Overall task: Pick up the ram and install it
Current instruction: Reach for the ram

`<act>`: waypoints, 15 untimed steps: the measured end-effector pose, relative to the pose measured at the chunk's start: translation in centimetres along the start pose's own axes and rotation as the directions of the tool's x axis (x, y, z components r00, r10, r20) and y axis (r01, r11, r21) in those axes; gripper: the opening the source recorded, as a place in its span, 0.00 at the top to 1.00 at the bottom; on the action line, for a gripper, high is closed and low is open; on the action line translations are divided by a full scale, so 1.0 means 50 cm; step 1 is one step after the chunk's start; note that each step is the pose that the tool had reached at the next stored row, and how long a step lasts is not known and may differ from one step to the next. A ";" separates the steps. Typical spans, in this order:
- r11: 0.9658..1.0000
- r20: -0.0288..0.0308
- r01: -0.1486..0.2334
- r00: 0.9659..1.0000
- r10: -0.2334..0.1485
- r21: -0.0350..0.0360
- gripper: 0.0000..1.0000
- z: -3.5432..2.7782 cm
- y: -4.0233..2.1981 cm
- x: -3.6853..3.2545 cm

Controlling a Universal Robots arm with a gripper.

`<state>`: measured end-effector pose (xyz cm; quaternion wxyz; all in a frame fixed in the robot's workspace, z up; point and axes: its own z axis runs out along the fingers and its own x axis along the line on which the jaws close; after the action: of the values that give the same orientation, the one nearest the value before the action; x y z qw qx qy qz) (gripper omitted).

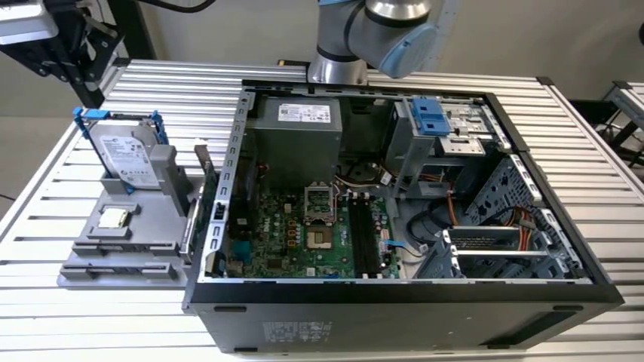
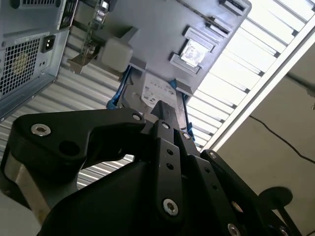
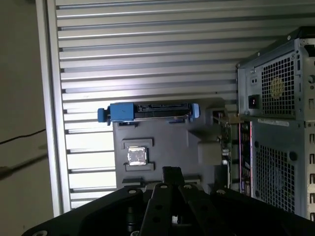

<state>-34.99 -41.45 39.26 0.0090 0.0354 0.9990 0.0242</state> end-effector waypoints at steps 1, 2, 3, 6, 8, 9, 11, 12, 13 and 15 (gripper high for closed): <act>1.000 0.000 0.000 1.000 0.000 0.000 1.00 0.000 -0.003 0.000; 1.000 -0.001 0.000 1.000 0.000 0.000 1.00 0.000 -0.007 -0.001; 1.000 -0.001 0.000 1.000 0.000 0.000 1.00 -0.001 -0.011 -0.001; 1.000 -0.003 0.000 1.000 0.000 0.000 1.00 -0.001 -0.023 -0.002; 1.000 -0.004 0.000 1.000 0.000 0.000 1.00 -0.001 -0.030 -0.003; 1.000 -0.005 0.000 1.000 0.000 0.000 1.00 -0.002 -0.033 -0.004; 1.000 -0.006 0.000 1.000 0.000 0.000 1.00 -0.002 -0.041 -0.004; 1.000 -0.007 0.000 1.000 0.000 0.001 1.00 -0.002 -0.045 -0.005; 1.000 -0.007 0.000 1.000 0.000 0.001 1.00 -0.002 -0.049 -0.005; 1.000 -0.008 0.000 1.000 0.000 0.001 1.00 -0.003 -0.056 -0.006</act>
<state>-34.89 -44.28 39.26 0.0049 0.0355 0.9991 0.0240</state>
